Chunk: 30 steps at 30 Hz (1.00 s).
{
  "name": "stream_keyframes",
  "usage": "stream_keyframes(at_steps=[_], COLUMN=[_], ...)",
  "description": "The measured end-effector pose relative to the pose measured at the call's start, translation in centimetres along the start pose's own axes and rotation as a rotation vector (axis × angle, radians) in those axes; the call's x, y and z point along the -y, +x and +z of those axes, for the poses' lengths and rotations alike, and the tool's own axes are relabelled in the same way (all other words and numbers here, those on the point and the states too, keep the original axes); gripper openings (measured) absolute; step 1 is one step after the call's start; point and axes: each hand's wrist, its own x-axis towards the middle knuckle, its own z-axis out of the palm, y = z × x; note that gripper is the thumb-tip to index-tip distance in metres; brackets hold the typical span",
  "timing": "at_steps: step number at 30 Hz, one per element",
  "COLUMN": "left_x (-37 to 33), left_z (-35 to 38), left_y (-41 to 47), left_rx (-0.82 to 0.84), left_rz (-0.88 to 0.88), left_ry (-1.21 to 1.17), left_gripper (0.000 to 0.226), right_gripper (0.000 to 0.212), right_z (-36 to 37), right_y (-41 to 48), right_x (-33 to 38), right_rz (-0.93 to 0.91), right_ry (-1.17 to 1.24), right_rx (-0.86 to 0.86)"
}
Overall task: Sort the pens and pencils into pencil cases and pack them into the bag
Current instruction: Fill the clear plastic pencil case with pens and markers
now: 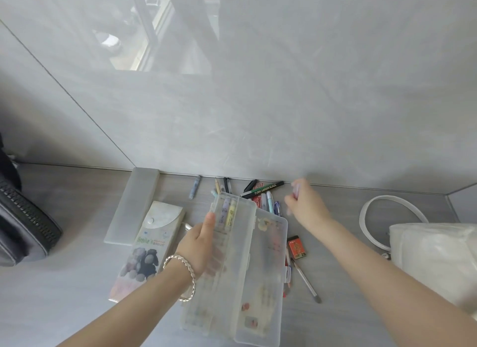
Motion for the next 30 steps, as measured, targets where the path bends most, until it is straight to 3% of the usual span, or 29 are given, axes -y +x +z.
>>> stream_keyframes(at_steps=[3, 5, 9, 11, 15, 18, 23, 27, 30], left_x=[0.1, -0.1, -0.2, 0.0, 0.2, 0.3, 0.3, 0.3, -0.3], left_z=[0.6, 1.2, 1.8, 1.7, 1.2, 1.2, 1.3, 1.3, 0.9], left_y=[-0.9, -1.7, -2.9, -3.5, -5.1, -5.7, -6.3, -6.0, -5.7], left_rx=[0.03, 0.044, 0.059, 0.052, 0.043, 0.044, 0.021, 0.046, -0.063], left_rz=[0.008, 0.04, 0.105, 0.132, 0.219, 0.215, 0.23, 0.122, 0.072], left_ry=[0.001, 0.0, -0.022, 0.01, 0.129, 0.157, 0.209, -0.027, -0.213], left_gripper=[0.059, 0.057, 0.053, 0.056, 0.058, 0.066, 0.058, 0.066, 0.064], right_gripper=[0.013, 0.011, 0.021, 0.021, 0.043, 0.053, 0.036, 0.024, 0.019], right_z=[-0.3, 0.4, 2.3, 2.6, 2.6, 2.5, 2.7, 2.0, 1.1], right_y=[-4.1, -6.8, -9.2, -9.5, -10.0, -10.6, -11.3, -11.9, -13.1], right_x=[4.0, 6.0, 6.5, 6.3, 6.0, 5.5, 5.2, 5.5, 6.0], right_rz=[-0.153, -0.219, -0.359, -0.383, -0.426, -0.339, -0.302, -0.248, -0.29], right_ry=[0.509, 0.629, 0.28, 0.233, 0.162, 0.278, 0.367, 0.646, 0.845], right_rx=[-0.012, 0.099, 0.094, 0.051, 0.014, -0.013, -0.084, -0.134, -0.016])
